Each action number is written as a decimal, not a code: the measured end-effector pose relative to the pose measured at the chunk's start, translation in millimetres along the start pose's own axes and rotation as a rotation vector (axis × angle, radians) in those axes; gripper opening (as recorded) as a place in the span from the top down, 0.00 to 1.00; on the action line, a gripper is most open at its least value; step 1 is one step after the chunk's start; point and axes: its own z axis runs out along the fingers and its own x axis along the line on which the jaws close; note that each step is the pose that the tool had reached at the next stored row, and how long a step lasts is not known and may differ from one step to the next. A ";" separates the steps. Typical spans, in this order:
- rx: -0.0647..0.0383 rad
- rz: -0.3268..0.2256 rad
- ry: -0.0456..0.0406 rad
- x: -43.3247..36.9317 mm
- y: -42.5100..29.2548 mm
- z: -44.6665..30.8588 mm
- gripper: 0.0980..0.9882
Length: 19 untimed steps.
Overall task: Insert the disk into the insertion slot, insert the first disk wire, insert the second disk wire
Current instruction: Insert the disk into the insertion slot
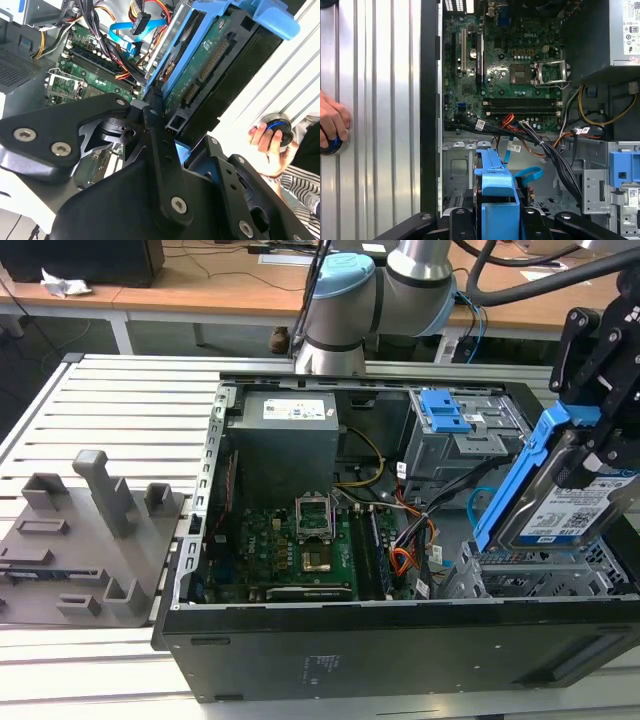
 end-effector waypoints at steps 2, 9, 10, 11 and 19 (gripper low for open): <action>0.000 0.000 0.0001 0.4 -0.2 3.4 0.70; 0.000 0.000 0.0001 1.1 -0.6 13.6 0.70; 0.000 0.000 0.0001 1.2 -0.7 15.7 0.70; 0.000 0.000 0.0000 1.4 -0.8 18.3 0.70; 0.000 0.000 0.0001 1.9 -1.3 29.7 0.70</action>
